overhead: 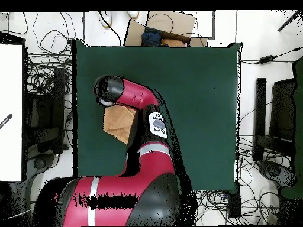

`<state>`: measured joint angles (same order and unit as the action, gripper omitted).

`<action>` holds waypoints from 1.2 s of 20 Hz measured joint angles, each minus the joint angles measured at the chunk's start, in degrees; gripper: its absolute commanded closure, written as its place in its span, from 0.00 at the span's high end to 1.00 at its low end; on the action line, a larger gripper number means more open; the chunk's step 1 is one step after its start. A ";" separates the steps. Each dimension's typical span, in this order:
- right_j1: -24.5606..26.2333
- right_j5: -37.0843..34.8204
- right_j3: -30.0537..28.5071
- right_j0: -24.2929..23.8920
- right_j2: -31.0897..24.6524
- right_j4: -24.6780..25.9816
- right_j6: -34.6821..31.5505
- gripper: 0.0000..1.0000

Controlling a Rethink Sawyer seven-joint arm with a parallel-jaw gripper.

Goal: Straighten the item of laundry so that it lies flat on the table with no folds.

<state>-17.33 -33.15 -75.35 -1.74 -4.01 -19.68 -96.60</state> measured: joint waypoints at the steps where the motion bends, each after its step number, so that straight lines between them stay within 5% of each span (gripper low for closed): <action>1: 0.00 -0.23 0.37 0.29 0.55 -0.01 0.00 1.00; 24: 2.34 -2.44 2.86 2.85 3.95 -4.72 -0.24 1.00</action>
<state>-14.99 -35.59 -72.49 1.11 -0.06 -24.40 -96.83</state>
